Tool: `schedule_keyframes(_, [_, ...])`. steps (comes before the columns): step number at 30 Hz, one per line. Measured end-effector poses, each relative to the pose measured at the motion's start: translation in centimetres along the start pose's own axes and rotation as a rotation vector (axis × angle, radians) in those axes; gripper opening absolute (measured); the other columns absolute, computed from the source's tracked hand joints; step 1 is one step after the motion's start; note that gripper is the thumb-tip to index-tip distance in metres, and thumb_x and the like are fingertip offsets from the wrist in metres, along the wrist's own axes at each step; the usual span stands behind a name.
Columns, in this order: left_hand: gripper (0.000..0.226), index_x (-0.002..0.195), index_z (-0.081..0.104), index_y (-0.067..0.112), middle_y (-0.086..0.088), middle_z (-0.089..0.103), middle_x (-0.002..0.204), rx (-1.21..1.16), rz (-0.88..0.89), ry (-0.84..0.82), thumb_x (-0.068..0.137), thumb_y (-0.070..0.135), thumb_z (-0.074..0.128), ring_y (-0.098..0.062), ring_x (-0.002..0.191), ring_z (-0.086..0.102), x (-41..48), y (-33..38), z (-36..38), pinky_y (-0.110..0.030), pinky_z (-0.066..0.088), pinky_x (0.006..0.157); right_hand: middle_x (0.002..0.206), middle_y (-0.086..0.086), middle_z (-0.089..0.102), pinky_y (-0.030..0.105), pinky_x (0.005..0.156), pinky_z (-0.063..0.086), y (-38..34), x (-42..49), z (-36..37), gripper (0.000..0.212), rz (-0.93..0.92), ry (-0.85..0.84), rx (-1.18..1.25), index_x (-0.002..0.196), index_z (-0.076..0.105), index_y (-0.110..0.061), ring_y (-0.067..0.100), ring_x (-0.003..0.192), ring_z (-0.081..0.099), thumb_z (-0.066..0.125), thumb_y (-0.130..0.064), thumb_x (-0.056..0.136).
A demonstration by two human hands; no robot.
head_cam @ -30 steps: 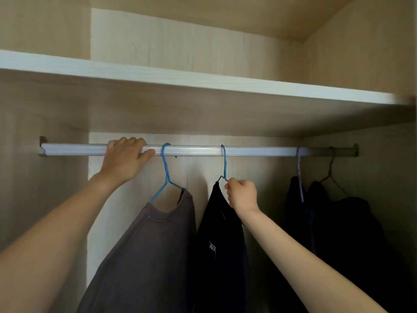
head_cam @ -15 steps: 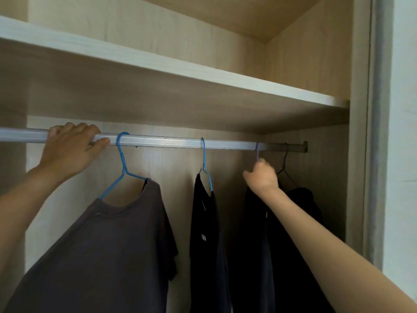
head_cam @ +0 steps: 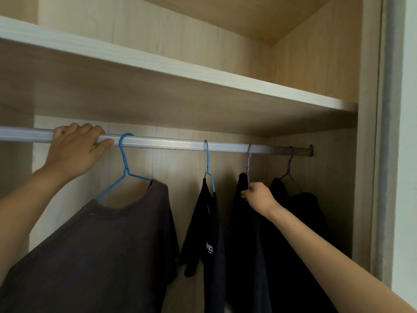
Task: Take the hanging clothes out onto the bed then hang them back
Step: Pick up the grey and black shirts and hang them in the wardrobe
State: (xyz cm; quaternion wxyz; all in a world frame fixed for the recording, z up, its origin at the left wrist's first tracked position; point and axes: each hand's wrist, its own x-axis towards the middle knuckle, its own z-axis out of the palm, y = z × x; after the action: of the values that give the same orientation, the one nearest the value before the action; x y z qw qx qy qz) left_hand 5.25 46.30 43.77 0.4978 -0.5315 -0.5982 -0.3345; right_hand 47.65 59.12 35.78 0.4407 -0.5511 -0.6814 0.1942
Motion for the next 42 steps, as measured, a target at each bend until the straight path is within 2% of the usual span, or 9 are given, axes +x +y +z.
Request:
schedule_keyframes(2, [0.049,0.090,0.058,0.018,-0.001,0.054,0.077,0.005,-0.003,0.003,0.092,0.055,0.025,-0.031,0.080,0.052,0.0,0.0,0.0,-0.043,0.030,0.077,0.109,0.020,0.067,0.042,0.085,0.053,-0.2,-0.2,0.4,0.022,-0.039,-0.019,0.013,0.102,0.065,0.005,0.033,0.099,0.065,0.050,-0.010,0.094])
schedule_keyframes(7, [0.051,0.092,0.057,0.019,-0.002,0.055,0.080,-0.001,0.005,-0.004,0.092,0.056,0.023,-0.030,0.081,0.051,0.1,0.1,0.0,-0.043,0.030,0.078,0.087,0.018,0.065,0.032,0.066,0.043,-0.3,-0.5,-0.4,0.020,-0.076,-0.049,-0.038,0.084,0.063,0.002,0.031,0.081,0.063,0.049,-0.012,0.091])
schedule_keyframes(11, [0.053,0.093,0.058,0.018,-0.004,0.057,0.081,-0.012,0.016,0.001,0.092,0.058,0.022,-0.031,0.081,0.052,0.1,-0.1,0.1,-0.044,0.031,0.077,0.120,0.021,0.063,0.036,0.089,0.047,-0.4,0.0,-4.0,0.039,-0.095,0.282,-0.155,0.129,0.054,0.002,0.036,0.112,0.060,0.049,-0.016,0.095])
schedule_keyframes(14, [0.053,0.091,0.058,0.016,-0.006,0.058,0.078,-0.016,0.032,0.038,0.092,0.056,0.023,-0.032,0.077,0.053,0.1,-0.1,0.1,-0.042,0.033,0.073,0.126,0.018,0.055,0.040,0.091,0.048,0.6,1.8,-7.6,0.047,0.115,0.443,-0.433,0.133,0.045,0.000,0.035,0.116,0.055,0.051,-0.025,0.094])
schedule_keyframes(19, [0.054,0.090,0.056,0.016,-0.005,0.055,0.075,-0.061,0.032,0.042,0.092,0.057,0.023,-0.030,0.072,0.049,0.0,-0.3,0.3,-0.043,0.036,0.072,0.123,0.014,0.060,0.030,0.076,0.045,2.4,1.4,-9.0,0.032,0.336,0.177,-0.557,0.124,0.058,-0.003,0.027,0.111,0.060,0.040,-0.016,0.101])
schedule_keyframes(24, [0.051,0.090,0.057,0.016,-0.005,0.056,0.077,-0.010,0.029,0.043,0.092,0.055,0.025,-0.032,0.077,0.052,-0.1,0.0,-0.1,-0.043,0.033,0.075,0.125,0.017,0.059,0.035,0.087,0.048,3.2,0.8,-6.8,0.031,0.237,0.231,-0.571,0.124,0.056,0.000,0.031,0.114,0.058,0.036,-0.004,0.101])
schedule_keyframes(37, [0.051,0.093,0.058,0.016,-0.005,0.057,0.080,0.012,-0.020,-0.088,0.092,0.055,0.025,-0.032,0.082,0.052,-0.3,0.3,-1.0,-0.044,0.032,0.080,0.111,0.020,0.063,0.034,0.074,0.047,2.5,-0.9,-6.0,0.024,0.138,0.224,-0.489,0.105,0.061,0.000,0.035,0.098,0.062,0.040,-0.007,0.098])
schedule_keyframes(39, [0.047,0.099,0.062,0.014,-0.008,0.060,0.088,-0.054,-0.052,-0.132,0.093,0.051,0.032,-0.033,0.089,0.053,0.0,0.3,-1.6,-0.045,0.034,0.085,0.110,0.024,0.064,0.034,0.072,0.048,1.9,-1.8,-6.1,0.023,0.051,0.266,-0.401,0.102,0.060,0.001,0.036,0.092,0.061,0.042,-0.013,0.098])
schedule_keyframes(42, [0.040,0.122,0.062,0.014,-0.013,0.058,0.123,-0.442,-0.270,-0.154,0.095,0.039,0.048,-0.034,0.112,0.055,0.6,1.6,-4.6,-0.037,0.035,0.096,0.121,0.021,0.061,0.035,0.086,0.048,0.4,-4.8,-5.8,0.034,-0.247,0.425,-0.225,0.127,0.054,-0.002,0.036,0.106,0.059,0.044,-0.018,0.099])
